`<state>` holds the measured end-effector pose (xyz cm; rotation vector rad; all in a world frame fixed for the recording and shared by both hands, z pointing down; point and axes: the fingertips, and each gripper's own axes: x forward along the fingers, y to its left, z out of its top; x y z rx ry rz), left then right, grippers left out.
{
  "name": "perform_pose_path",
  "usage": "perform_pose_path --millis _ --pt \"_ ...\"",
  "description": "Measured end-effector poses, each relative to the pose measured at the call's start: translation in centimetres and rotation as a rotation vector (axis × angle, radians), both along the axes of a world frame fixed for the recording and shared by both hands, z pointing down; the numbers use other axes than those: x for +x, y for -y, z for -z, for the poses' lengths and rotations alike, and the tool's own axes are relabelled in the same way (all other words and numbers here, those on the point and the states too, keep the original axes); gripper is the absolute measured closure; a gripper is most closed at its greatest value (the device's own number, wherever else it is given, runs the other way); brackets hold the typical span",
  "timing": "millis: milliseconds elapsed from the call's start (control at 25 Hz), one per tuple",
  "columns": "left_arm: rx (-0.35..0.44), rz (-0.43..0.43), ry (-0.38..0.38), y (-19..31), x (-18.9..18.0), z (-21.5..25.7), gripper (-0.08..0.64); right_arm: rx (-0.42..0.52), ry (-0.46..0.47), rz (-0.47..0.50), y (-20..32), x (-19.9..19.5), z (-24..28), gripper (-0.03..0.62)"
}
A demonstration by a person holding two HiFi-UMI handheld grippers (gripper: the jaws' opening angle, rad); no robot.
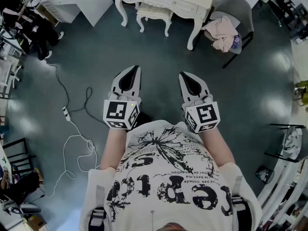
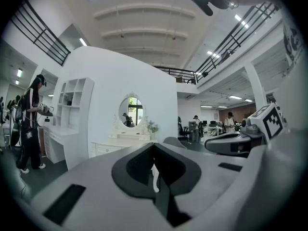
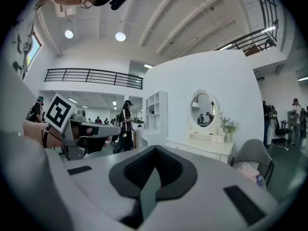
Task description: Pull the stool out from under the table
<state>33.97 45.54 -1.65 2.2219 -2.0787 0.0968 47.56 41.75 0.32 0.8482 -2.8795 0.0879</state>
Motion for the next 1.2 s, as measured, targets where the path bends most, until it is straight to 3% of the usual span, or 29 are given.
perform_pose_path --millis 720,1000,1200 --pt "-0.050 -0.017 0.003 2.5 -1.6 -2.4 0.540 -0.081 0.045 -0.038 3.2 -1.6 -2.7 0.580" --pt "-0.081 -0.049 0.021 5.9 -7.2 -4.1 0.540 -0.119 0.019 -0.048 6.8 -7.7 -4.3 0.580" --pt "-0.077 -0.068 -0.004 10.9 -14.5 -4.9 0.540 -0.116 0.023 -0.049 11.5 -14.8 -4.9 0.580"
